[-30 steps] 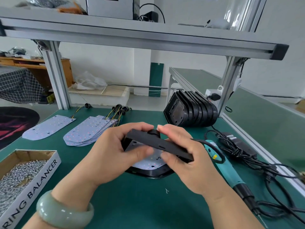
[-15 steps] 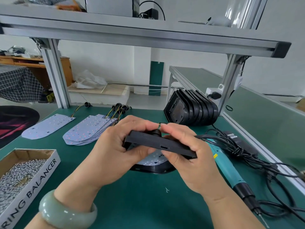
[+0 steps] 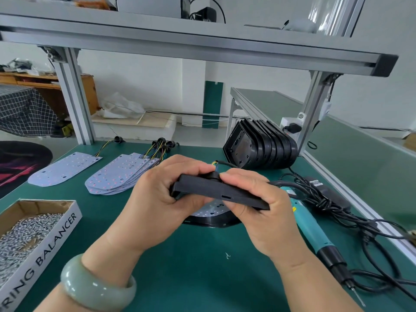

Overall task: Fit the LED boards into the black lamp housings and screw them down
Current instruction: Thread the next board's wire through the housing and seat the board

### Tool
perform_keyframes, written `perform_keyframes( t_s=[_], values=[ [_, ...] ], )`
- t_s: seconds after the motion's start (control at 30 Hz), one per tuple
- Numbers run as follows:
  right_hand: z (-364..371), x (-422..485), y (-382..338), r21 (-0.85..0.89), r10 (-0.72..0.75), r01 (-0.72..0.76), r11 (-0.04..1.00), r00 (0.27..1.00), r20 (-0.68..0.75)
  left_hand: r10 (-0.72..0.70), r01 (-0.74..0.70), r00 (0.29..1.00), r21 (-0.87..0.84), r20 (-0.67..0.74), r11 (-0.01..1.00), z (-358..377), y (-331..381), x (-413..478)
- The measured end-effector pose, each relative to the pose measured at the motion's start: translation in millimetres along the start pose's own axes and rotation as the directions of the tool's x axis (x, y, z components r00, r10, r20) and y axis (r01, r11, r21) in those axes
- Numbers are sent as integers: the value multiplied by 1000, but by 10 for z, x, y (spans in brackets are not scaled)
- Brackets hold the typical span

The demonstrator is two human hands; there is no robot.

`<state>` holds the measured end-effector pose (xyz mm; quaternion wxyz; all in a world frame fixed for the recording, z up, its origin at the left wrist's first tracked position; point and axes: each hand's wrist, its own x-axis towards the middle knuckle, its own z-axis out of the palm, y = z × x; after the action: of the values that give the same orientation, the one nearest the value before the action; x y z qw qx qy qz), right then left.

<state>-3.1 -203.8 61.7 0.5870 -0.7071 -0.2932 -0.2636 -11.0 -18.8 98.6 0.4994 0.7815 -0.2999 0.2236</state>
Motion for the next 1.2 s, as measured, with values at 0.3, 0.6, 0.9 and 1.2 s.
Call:
perform_keyframes(
  t_s=[0.3, 0.6, 0.9, 1.2],
  values=[
    [-47, 55, 44, 560, 454, -436, 704, 883, 116, -460, 460, 888, 91, -27, 883, 1, -309, -21],
    [43, -103, 215, -157, 709, -696, 701, 703, 54, -840, 740, 542, -479, 9, 472, -72, -513, -19],
    [346, -142, 200, 145, 691, -849, 508, 502, 520, -838, 768, 470, -596, 279, 233, 136, -376, -7],
    [187, -126, 246, -93, 752, -749, 656, 637, 168, -867, 812, 356, -575, 349, 102, 203, -519, -36]
  ],
)
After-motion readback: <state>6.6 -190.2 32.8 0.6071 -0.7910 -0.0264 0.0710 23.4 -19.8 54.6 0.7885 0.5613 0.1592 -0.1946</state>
